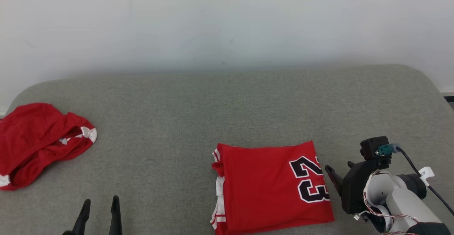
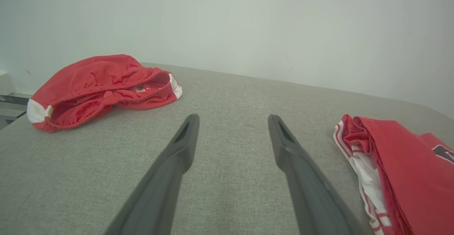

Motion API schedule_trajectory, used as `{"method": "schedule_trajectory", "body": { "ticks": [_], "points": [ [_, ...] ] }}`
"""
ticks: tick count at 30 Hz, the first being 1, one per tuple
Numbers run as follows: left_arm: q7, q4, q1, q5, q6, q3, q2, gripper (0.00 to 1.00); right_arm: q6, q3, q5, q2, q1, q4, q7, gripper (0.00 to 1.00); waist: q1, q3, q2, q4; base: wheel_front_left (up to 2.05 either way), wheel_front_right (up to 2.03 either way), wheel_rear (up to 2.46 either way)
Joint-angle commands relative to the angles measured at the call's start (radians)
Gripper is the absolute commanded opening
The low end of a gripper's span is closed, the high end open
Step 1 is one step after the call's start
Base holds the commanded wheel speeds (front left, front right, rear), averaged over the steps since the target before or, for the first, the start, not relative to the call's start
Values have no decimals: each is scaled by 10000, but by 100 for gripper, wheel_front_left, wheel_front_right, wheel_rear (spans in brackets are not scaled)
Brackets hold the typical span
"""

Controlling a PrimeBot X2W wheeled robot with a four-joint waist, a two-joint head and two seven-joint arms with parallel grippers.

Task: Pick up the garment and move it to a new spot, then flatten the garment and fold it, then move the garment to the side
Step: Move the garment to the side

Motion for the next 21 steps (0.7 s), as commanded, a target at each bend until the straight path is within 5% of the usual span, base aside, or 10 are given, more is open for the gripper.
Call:
{"method": "schedule_trajectory", "body": {
  "ticks": [1, 19, 20, 21],
  "points": [
    [-1, -47, -181, -103, -35, -34, 3, 100, -24, 48, 119, 8, -136, 36, 201, 100, -1, 314, -1, 327, 0, 0, 0],
    [0, -211, -601, -203, 40, -381, -60, 100, -24, -819, -260, 786, -284, 1301, 2248, 100, -1, 1127, -1, 1249, 0, 0, 0],
    [-1, -217, -600, -208, 53, -382, -62, 100, -24, -791, -333, 768, -269, 1269, 2305, 84, -1, 1154, -1, 1251, 0, 0, 0],
    [-1, -228, -611, -207, 64, -389, -64, 100, -24, -802, -431, 699, -280, 1247, 2332, 45, -1, 1183, -1, 1246, 0, 0, 0]
  ]
}}
